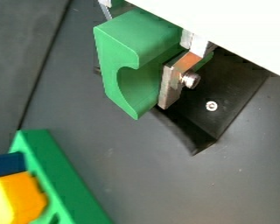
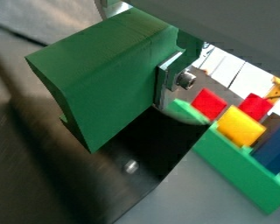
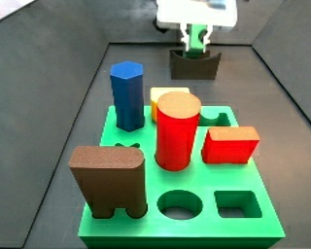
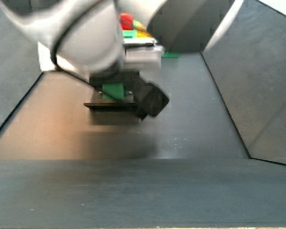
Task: Pick up the arch object. Move up. Place the arch object on the fixture. Regrasp the arch object. Rotate the arch object. Move to above the board. Insert the arch object.
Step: Place the arch object on the fixture, then regrasp the arch object.
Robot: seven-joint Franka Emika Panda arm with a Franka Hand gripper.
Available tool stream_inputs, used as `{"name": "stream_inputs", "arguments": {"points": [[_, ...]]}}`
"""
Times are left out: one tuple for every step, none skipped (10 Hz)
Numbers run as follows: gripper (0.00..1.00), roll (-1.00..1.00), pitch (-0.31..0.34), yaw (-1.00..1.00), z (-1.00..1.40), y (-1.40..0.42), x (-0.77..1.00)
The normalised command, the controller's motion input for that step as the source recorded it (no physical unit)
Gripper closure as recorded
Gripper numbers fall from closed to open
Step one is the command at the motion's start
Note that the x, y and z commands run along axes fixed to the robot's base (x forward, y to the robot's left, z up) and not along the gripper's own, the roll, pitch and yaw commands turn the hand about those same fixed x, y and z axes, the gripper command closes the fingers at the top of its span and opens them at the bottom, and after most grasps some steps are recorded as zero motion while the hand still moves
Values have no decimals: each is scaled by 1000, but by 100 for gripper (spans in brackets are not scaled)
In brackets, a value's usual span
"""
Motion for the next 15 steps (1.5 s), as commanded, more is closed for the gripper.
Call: {"name": "stream_inputs", "arguments": {"points": [[100, -143, -58, -108, -338, 66, 102], [100, -132, -62, -88, -242, 61, 85], [100, -115, -71, -46, -174, 52, 67], [100, -114, -70, -35, -174, 52, 67], [100, -113, -68, -16, -174, 50, 66], [100, 0, 0, 0, -167, -500, 0], [0, 0, 0, 0, 0, 0, 0], [0, 7, 57, -44, 1000, 0, 0], [0, 11, 62, -39, 1000, 0, -7], [0, 26, 62, -35, 1000, 4, -21], [0, 40, 54, -36, 1000, -1, -25], [0, 53, 46, -38, 1000, -1, -35], [0, 55, 38, -38, 884, 1, -40], [0, 55, 38, -35, 703, 2, -35], [0, 50, 32, -31, 457, 2, -30]]}}
